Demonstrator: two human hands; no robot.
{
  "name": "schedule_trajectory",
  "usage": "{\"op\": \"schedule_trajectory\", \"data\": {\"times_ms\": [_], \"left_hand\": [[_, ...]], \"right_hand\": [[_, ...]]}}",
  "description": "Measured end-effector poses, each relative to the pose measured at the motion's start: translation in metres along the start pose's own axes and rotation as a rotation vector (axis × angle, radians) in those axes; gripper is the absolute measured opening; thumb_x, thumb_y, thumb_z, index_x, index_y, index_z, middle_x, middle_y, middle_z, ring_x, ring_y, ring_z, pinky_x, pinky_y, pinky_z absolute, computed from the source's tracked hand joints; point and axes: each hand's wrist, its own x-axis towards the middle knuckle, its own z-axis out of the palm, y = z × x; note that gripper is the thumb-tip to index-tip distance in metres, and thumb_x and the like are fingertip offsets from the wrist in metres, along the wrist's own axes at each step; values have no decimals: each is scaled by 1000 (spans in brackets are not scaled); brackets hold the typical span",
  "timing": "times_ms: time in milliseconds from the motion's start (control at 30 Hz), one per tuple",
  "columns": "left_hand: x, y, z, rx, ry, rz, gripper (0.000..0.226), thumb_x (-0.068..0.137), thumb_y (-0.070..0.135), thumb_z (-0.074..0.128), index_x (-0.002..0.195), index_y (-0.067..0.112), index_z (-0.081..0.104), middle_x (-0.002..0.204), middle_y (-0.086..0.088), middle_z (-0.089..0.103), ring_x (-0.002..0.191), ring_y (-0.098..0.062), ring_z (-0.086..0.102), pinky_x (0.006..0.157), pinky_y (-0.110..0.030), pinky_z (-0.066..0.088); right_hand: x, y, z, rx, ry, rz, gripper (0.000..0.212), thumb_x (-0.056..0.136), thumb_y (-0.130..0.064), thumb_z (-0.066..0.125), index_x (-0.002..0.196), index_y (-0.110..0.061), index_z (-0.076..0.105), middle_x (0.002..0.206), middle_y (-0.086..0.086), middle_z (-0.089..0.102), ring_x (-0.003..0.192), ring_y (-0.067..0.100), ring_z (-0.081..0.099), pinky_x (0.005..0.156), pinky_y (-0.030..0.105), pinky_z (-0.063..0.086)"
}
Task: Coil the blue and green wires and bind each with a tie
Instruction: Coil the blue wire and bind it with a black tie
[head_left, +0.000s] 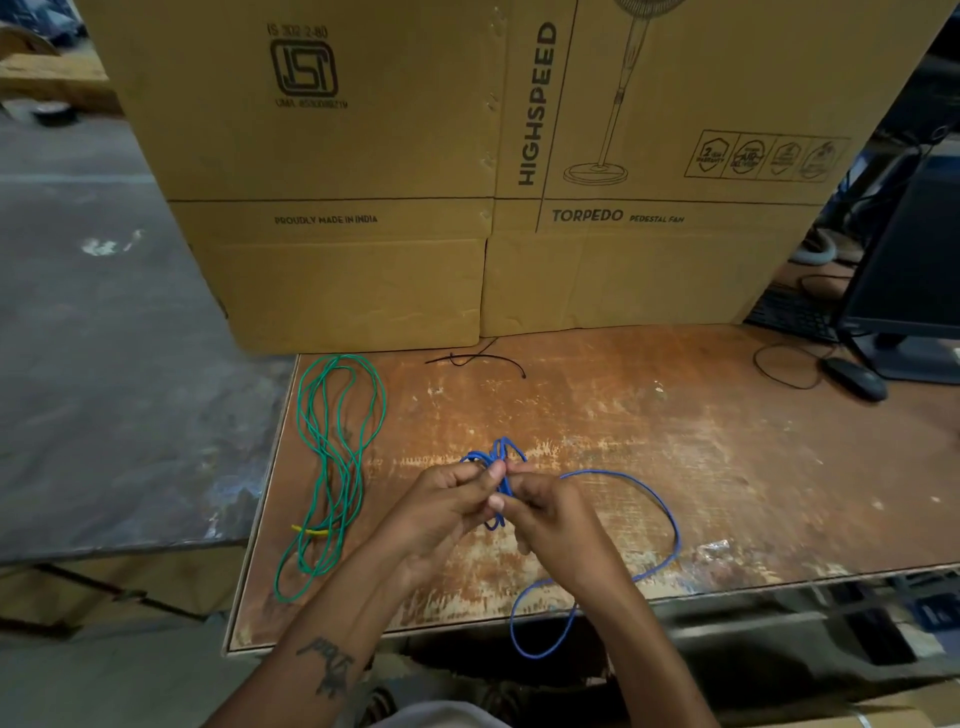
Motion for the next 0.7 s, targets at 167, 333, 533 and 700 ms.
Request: {"op": "schedule_trajectory", "data": {"times_ms": [167, 333, 533, 700], "left_hand": [[1, 23, 4, -311, 38, -7, 23, 99, 17, 58, 115, 3, 66, 117, -19, 74, 102, -24, 76, 91, -33, 60], [2, 39, 2, -356, 68, 39, 16, 96, 24, 59, 99, 13, 70, 100, -6, 77, 84, -22, 78, 88, -35, 60], [-11, 45, 4, -504, -91, -33, 15, 92, 25, 59, 92, 14, 69, 80, 4, 63, 63, -15, 65, 69, -30, 61], [-26, 52, -6, 16, -130, 97, 20, 94, 22, 59, 85, 8, 70, 81, -2, 66, 63, -15, 64, 67, -26, 57]], "right_hand": [[-27, 21, 26, 235, 342, -173, 48, 98, -6, 72, 135, -23, 47, 135, -6, 54, 63, 26, 66, 61, 33, 57], [-32, 60, 10, 339, 172, -103, 6, 105, -24, 65, 99, -27, 65, 70, 6, 62, 44, 17, 45, 42, 25, 38], [-21, 104, -44, 921, -399, 235, 33, 103, -37, 68, 84, -11, 58, 54, -6, 33, 38, 8, 28, 46, 30, 25], [12, 115, -77, 1376, -394, 452, 13, 96, -11, 74, 107, -5, 68, 60, -8, 41, 39, 3, 25, 32, 23, 41]]}}
